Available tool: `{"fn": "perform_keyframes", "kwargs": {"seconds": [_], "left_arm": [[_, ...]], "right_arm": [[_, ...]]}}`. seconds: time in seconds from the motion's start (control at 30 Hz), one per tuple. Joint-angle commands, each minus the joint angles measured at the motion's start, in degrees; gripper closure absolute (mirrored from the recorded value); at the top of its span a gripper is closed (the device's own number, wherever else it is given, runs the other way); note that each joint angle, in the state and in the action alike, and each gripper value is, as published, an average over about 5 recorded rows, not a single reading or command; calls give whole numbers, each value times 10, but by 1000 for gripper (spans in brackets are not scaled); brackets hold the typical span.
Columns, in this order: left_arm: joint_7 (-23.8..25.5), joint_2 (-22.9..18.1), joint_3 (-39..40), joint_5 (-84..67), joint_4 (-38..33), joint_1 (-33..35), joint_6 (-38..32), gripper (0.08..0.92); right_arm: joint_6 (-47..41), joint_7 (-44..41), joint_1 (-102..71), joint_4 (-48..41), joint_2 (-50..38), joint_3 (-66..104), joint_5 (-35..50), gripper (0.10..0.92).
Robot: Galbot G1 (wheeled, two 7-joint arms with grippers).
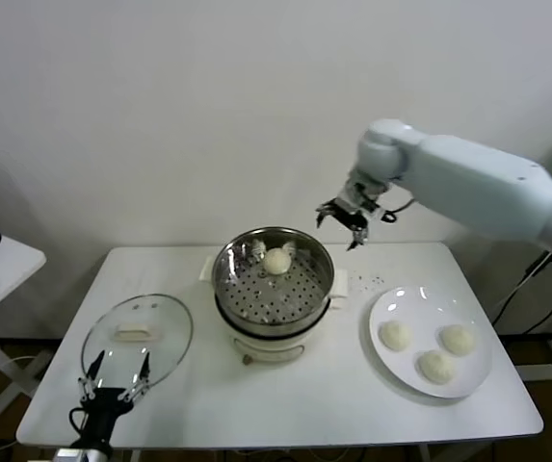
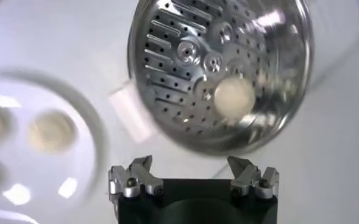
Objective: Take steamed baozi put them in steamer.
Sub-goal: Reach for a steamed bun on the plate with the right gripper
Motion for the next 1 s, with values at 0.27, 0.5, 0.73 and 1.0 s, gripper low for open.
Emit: {"fn": "perform_keyframes", "kwargs": {"seconds": [0.27, 0.5, 0.73, 1.0], "left_arm": [[-27, 2, 1, -48, -27, 5, 38, 177], [-32, 1, -2, -44, -27, 9, 38, 177], [-36, 0, -2, -43, -20, 11, 36, 177], [-35, -1, -3, -44, -13, 11, 33, 177]], "right_arm": [[-124, 31, -137, 42, -196, 10, 78, 203], [-124, 37, -238, 16, -175, 75, 35, 203], [-124, 47, -277, -10, -139, 93, 27, 203], [-117, 68, -297, -61, -82, 107, 15, 203]]}}
